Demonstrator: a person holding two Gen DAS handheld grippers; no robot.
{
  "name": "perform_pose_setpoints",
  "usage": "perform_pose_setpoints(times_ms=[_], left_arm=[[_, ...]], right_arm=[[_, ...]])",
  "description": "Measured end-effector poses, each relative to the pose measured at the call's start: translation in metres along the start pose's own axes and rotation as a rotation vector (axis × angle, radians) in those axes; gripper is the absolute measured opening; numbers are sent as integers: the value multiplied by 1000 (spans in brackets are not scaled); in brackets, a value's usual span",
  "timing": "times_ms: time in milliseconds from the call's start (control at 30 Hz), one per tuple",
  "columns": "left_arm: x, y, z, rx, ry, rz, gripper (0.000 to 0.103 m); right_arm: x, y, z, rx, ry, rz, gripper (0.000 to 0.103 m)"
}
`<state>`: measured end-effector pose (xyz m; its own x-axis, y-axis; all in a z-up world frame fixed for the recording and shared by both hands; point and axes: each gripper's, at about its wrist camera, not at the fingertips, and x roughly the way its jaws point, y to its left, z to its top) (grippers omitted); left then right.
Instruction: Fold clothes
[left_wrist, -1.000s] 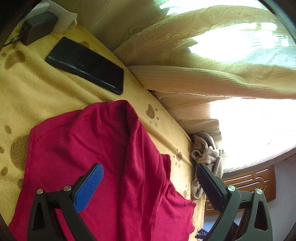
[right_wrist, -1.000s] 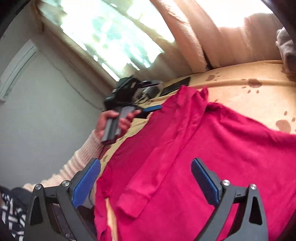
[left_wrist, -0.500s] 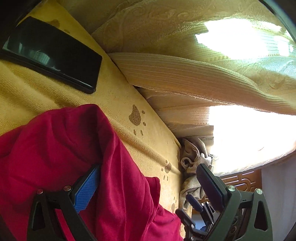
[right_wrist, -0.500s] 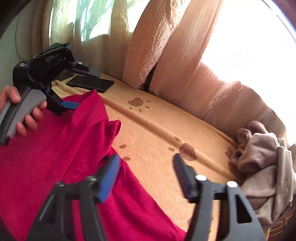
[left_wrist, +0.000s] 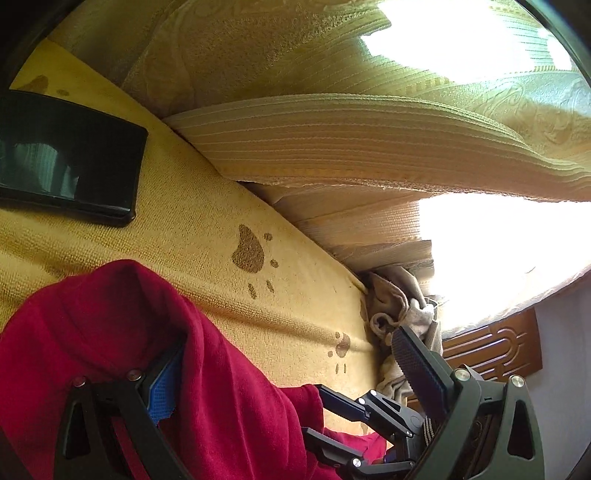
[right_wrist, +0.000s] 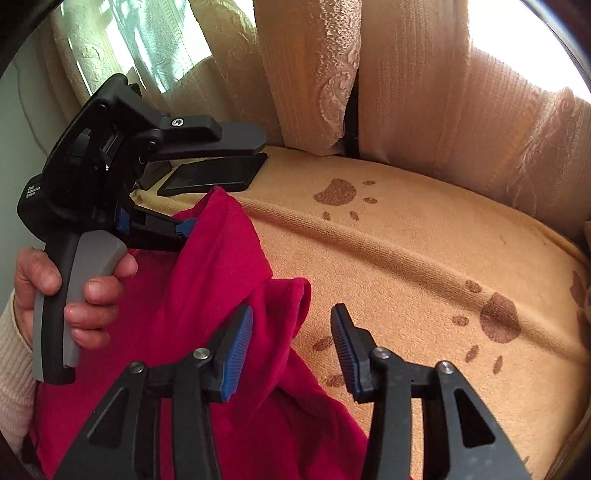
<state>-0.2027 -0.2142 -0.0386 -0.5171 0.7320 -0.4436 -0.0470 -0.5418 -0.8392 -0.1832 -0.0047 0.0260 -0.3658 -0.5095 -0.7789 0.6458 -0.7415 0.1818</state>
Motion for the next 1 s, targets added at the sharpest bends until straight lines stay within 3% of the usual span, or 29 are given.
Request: perform_pose_setpoints(times_ms=[33,100,133,167,200,300,400,467,533,567,600,667,767,833,1000], left_arm=[[1,-1,-1,13,0,5,102],[3,-3,-3,42,0,47,90],[3,-4,-3,48,-7,106,55],[3,-3,-3,50,-16,176,15],[1,0,-3,41,-30,233,5],[-7,5,1,58,-60,273,5],[-8,4,4,81,-69,300,5],[-3,1,7,115,-62,346,5],[3,-2,12,133,-28,375,5],[7,-2,16,136,-4,387,5],[9,-3,20,133,21,398,5],[10,-4,25,122,60,414,5],[3,-5,25,101,87,425,5],[-2,-6,26,87,106,432,6],[-15,-8,26,51,152,450,6]], right_arm=[[2,1,-1,-7,10,-6,45],[7,3,-2,-18,29,3,16],[6,6,-3,-24,22,-4,15],[4,7,-3,-28,10,-12,8],[1,8,-2,-24,-10,-26,5],[-9,-2,3,24,-73,-73,5],[-7,-19,6,113,-69,-41,5],[6,-22,5,107,-35,-59,6],[9,-17,0,59,-35,-108,20],[7,-15,0,40,-41,-141,35],[2,-14,0,31,-49,-178,59],[-13,-11,-5,23,-88,-215,72],[-48,7,-18,-32,-163,-171,72],[-69,37,-37,-135,-183,-96,72],[-79,126,-119,-418,-29,135,72]])
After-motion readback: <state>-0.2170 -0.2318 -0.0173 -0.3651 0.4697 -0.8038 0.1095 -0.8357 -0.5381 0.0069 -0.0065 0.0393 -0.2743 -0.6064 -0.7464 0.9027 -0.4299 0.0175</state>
